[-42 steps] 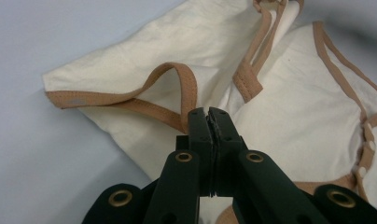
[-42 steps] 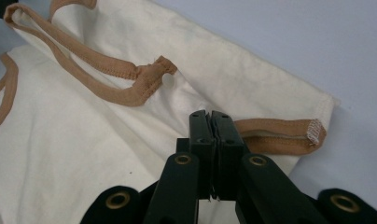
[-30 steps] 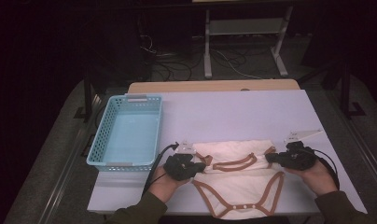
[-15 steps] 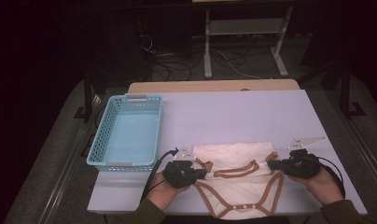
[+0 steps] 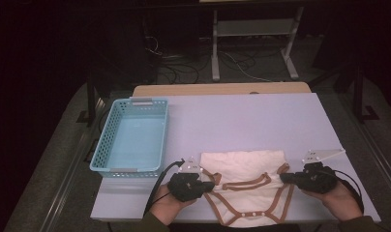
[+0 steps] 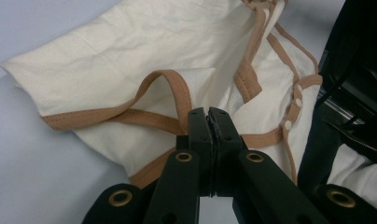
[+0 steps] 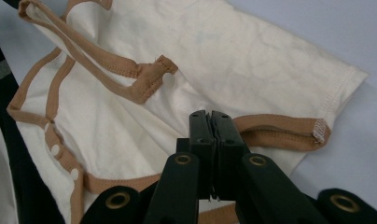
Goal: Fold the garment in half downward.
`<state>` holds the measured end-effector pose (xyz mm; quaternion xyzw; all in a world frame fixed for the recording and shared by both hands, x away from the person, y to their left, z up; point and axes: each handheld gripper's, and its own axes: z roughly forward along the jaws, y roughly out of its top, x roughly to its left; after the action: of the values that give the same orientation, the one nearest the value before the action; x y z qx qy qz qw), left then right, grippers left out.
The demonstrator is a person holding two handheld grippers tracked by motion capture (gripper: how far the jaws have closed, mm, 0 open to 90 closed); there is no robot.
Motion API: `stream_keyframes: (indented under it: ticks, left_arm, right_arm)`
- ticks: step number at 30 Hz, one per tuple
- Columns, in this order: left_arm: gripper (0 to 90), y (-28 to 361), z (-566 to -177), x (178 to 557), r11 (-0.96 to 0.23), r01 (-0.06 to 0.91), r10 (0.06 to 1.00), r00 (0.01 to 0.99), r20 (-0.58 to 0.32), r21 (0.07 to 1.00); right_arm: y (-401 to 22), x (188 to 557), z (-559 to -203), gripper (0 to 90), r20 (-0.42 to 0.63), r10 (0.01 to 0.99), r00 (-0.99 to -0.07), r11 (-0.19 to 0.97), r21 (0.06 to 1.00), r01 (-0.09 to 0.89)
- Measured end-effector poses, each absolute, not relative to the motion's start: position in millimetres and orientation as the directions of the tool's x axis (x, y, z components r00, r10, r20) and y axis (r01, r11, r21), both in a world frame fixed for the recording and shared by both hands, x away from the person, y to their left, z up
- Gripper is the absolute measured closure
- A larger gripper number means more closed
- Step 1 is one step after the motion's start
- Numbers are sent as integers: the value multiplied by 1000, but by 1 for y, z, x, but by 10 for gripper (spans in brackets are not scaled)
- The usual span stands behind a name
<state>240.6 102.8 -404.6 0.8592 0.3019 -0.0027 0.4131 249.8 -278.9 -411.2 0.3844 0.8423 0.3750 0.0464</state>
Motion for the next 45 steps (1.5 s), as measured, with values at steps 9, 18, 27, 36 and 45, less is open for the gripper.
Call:
stream_keyframes:
  ticks: [9,18,27,36,45]
  left_arm:
    - [882,102,-407,231,-488,522,501,824,-265,700]
    - [882,101,-412,225,-516,526,485,830,-275,677]
    - [881,96,-421,224,-538,539,480,828,-291,648]
    - [872,94,-429,226,-562,544,477,829,-293,623]
    - [716,94,-427,228,-539,538,487,827,-282,648]
  right_arm:
    - [-280,239,-412,873,222,679,-700,420,664,618]
    - [-280,231,-418,873,225,675,-703,436,647,626]
    - [-278,229,-424,871,212,673,-709,461,629,626]
    - [-276,229,-430,864,212,665,-716,485,606,630]
    - [-277,230,-429,675,221,672,-707,458,626,631]
